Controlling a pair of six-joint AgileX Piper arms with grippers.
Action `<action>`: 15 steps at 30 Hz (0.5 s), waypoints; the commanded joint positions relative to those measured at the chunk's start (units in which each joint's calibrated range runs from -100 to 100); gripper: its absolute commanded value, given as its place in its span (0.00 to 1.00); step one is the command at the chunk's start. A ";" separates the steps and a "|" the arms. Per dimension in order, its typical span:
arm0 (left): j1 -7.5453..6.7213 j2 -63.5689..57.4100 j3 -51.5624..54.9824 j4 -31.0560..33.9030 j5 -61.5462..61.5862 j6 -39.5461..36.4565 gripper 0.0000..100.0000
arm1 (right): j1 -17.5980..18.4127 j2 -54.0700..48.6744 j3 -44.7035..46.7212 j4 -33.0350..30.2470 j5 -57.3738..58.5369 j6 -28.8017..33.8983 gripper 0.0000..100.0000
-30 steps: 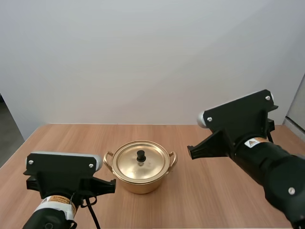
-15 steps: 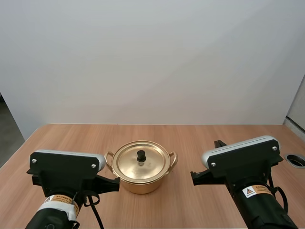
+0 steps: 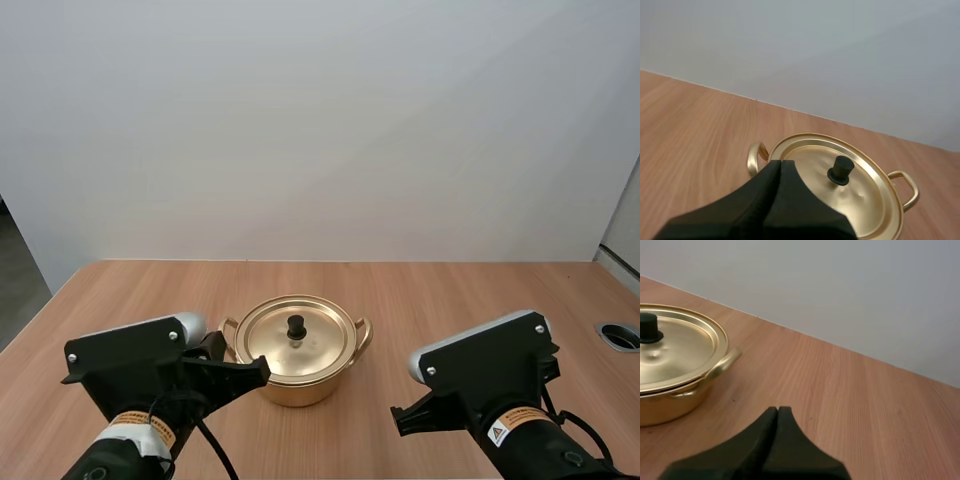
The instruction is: Open the pot, put the car inside, and close it
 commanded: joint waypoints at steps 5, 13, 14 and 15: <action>0.00 0.00 0.00 -4.50 1.52 -0.01 0.00 | 0.00 0.00 0.00 -7.60 -0.18 21.10 0.00; 0.00 0.00 0.00 -4.49 1.52 0.12 0.00 | 0.00 0.00 0.00 -7.60 -0.18 21.10 0.00; 0.00 0.00 0.00 -4.37 1.91 1.07 0.00 | 0.00 0.00 0.00 -7.60 -0.18 21.10 0.00; 0.00 0.00 0.00 -3.16 1.92 2.82 0.00 | 0.00 0.00 0.00 -7.60 -0.18 21.10 0.00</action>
